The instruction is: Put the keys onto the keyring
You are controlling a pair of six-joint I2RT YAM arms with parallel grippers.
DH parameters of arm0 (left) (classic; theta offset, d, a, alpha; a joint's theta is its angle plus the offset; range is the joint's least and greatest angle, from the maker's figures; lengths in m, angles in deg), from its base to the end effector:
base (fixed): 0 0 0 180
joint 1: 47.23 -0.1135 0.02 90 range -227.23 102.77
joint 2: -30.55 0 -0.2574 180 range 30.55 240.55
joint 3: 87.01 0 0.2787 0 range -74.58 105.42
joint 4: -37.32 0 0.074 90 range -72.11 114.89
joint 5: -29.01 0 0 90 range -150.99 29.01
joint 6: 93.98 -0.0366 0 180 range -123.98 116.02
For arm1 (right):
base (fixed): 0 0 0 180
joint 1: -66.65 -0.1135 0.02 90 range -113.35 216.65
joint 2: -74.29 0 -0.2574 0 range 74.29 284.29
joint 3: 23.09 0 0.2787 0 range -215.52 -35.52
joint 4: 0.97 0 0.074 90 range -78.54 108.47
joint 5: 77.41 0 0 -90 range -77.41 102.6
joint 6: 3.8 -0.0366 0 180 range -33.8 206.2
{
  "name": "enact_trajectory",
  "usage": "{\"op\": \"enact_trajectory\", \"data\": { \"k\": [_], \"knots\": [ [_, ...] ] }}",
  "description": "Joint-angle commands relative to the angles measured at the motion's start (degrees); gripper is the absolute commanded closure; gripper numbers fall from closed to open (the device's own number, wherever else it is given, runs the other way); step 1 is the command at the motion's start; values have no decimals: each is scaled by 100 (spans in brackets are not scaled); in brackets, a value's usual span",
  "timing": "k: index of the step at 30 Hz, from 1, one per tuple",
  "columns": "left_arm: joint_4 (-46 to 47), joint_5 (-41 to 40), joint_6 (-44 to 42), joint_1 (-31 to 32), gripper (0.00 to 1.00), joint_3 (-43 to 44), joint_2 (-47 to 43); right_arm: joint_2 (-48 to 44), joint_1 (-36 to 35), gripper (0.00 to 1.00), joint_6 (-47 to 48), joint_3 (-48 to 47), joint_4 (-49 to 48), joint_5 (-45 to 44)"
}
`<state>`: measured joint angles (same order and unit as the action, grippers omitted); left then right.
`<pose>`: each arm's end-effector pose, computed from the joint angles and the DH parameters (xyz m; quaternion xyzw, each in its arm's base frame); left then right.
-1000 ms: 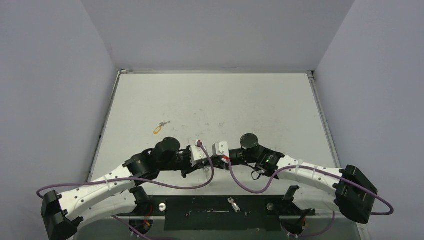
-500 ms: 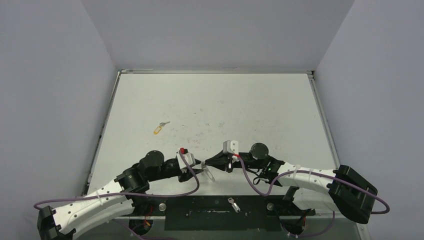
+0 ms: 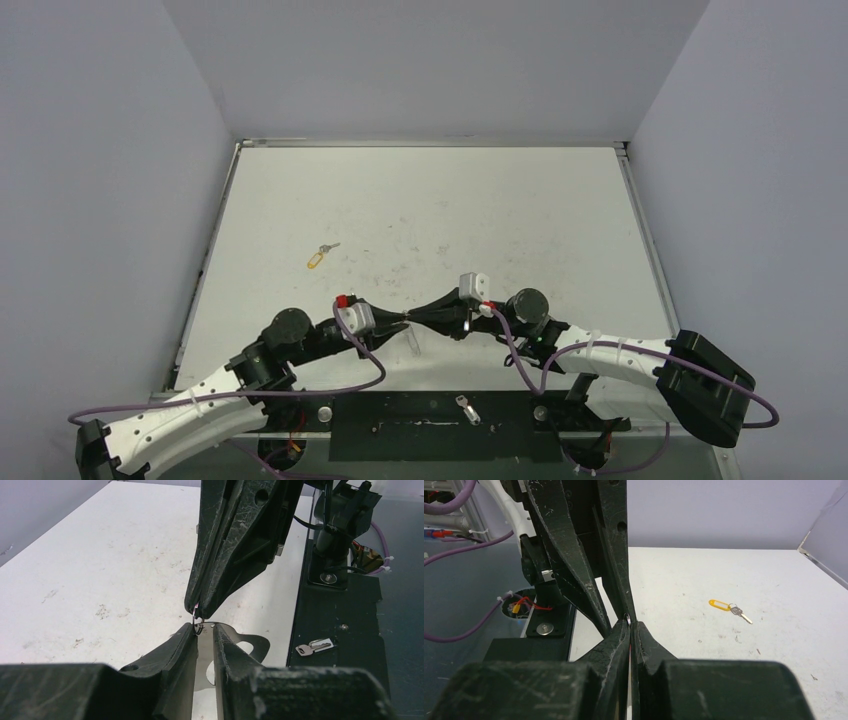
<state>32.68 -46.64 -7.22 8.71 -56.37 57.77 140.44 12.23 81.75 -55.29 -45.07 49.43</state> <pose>0.0926 -0.1532 0.2455 0.4261 0.5734 -0.3880 0.5823 0.1269 0.2151 0.2115 -0.4768 0.4496 0.5342 0.5340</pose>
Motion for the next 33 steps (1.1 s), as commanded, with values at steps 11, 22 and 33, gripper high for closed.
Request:
{"op": "enact_trajectory", "data": {
  "k": [11,22,33],
  "knots": [
    [564,-77,52,22,100,163,411,-7,7,100,34,-88,-225,130],
    [314,-244,160,28,100,172,243,-325,10,77,250,-104,504,-6],
    [-289,-406,85,26,100,337,259,-1691,2,18,109,-120,2594,-624]
  ]
}}
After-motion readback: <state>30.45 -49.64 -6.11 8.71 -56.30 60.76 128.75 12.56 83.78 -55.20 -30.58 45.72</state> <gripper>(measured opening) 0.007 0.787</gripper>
